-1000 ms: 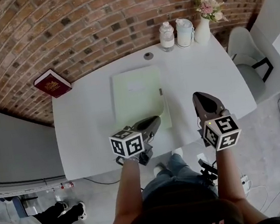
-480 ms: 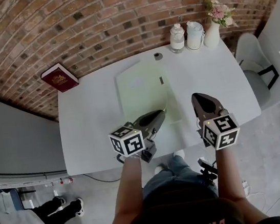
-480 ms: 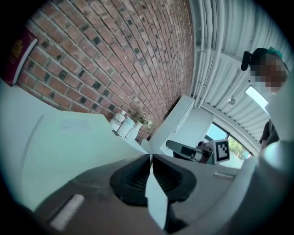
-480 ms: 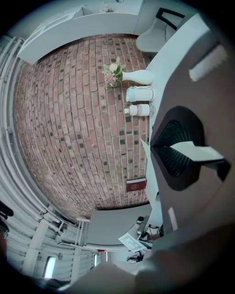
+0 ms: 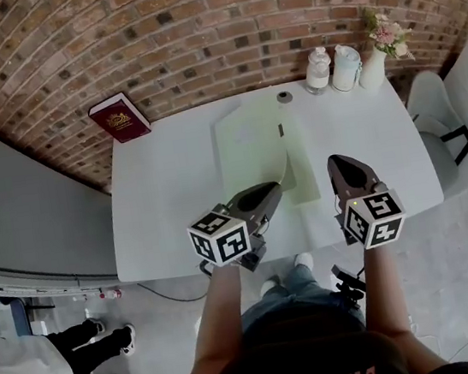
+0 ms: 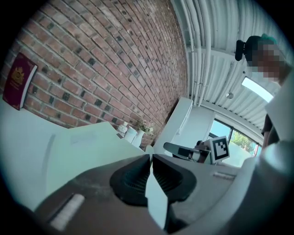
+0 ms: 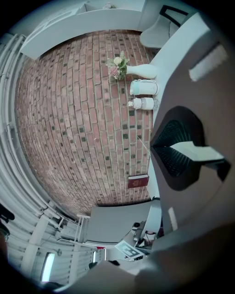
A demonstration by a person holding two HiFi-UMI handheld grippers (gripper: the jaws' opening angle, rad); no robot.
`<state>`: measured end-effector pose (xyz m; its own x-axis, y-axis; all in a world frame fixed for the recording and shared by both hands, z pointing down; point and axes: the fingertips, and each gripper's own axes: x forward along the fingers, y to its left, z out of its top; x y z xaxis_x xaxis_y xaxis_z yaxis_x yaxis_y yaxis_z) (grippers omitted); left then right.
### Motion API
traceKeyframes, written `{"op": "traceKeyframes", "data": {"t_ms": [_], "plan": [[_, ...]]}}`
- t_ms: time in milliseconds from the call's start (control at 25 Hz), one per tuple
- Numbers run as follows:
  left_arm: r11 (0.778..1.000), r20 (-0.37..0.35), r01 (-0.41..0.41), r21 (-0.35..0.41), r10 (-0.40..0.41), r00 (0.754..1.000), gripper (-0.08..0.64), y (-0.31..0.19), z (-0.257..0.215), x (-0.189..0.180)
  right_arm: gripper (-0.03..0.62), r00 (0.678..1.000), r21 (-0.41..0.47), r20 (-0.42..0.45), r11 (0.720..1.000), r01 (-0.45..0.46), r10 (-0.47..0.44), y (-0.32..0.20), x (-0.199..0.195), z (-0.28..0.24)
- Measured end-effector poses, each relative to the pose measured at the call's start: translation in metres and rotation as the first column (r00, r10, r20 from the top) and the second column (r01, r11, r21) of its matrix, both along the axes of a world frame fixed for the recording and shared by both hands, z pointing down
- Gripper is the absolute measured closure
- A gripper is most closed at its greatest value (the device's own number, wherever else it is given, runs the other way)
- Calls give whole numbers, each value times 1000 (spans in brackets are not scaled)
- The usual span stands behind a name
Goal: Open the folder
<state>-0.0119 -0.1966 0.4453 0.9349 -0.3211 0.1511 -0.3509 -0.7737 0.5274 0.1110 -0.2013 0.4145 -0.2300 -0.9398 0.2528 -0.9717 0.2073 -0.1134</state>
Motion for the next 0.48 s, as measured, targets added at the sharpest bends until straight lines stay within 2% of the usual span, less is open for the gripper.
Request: {"op": "traceKeyframes", "data": {"t_ms": [240, 480], "plan": [[995, -31, 83, 46, -82, 996, 540, -4, -17, -31, 594, 1000, 8, -8, 999, 31, -30, -3, -16, -3], [980, -64, 184, 82, -179, 982, 541, -10, -31, -66, 594, 997, 14, -21, 997, 80, -80, -9, -35, -7]]}}
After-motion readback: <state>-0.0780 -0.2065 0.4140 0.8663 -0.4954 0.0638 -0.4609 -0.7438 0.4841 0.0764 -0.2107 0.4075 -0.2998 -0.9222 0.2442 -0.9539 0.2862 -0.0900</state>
